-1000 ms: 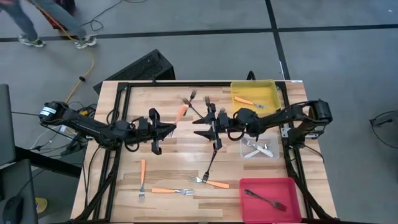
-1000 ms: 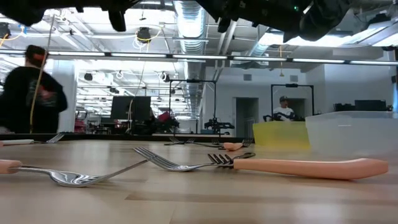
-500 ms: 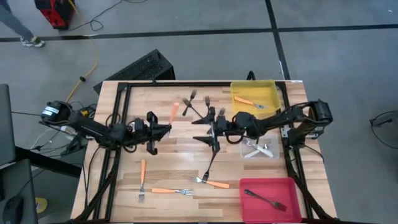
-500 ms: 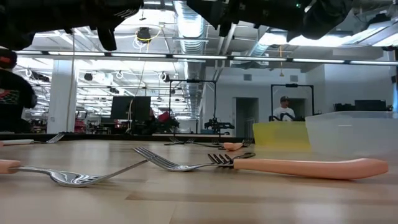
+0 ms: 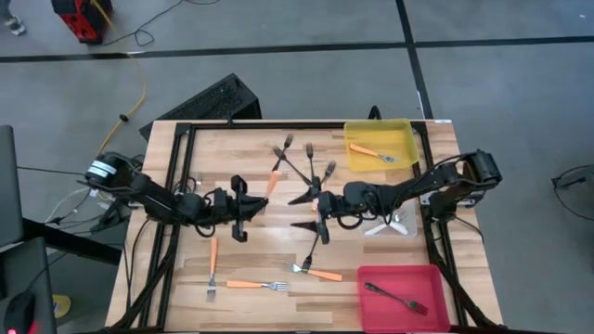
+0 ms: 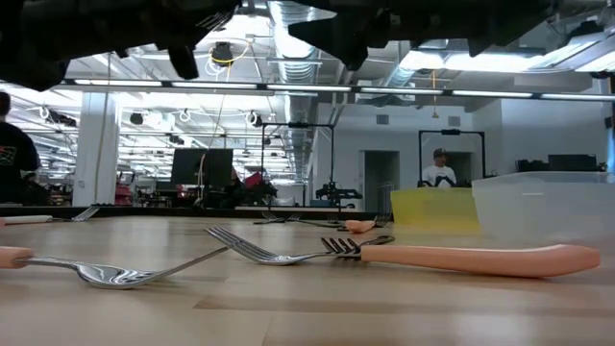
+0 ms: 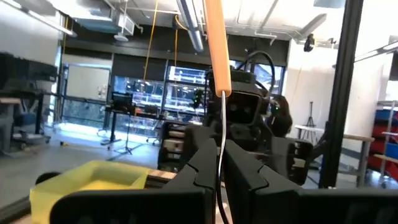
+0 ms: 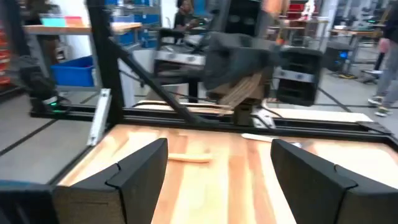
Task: Sort silverware by color (type)
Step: Put the orange fork into the yellow bin
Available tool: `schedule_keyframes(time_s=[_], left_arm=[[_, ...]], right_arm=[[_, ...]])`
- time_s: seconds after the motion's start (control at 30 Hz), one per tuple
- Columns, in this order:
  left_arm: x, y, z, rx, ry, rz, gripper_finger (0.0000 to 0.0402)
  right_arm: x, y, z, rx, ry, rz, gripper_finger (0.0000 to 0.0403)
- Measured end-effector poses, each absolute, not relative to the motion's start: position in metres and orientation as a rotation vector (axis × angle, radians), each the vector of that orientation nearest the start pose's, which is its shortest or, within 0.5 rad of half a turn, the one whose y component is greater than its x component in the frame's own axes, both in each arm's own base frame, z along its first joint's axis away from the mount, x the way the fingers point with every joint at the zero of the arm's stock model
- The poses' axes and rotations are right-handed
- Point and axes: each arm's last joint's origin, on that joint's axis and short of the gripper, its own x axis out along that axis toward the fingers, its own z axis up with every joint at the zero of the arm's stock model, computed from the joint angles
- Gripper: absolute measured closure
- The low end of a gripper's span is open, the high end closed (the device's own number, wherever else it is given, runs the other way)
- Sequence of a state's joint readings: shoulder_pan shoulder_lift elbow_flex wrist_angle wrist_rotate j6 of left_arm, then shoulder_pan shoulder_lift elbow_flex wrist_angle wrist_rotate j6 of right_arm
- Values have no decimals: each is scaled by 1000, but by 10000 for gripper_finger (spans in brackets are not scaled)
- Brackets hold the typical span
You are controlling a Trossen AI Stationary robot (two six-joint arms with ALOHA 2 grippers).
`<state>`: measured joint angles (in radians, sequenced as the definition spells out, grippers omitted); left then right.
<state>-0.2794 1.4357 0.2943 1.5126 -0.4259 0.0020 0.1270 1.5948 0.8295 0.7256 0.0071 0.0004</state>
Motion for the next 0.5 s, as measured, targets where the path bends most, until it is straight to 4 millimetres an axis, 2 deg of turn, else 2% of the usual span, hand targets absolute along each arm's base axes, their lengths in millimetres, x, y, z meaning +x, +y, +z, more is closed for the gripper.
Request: schedule_keyframes(time_s=[0.2, 0.37, 0.5], left_arm=[[245, -53, 209, 3, -373, 184, 402], [250, -32, 208, -20, -365, 197, 402], [253, -17, 204, -75, -347, 130, 402]], right_arm=[[341, 23, 238, -1, 35, 65, 91], [341, 9, 242, 2, -10, 86, 91], [341, 4, 248, 6, -76, 91, 91]])
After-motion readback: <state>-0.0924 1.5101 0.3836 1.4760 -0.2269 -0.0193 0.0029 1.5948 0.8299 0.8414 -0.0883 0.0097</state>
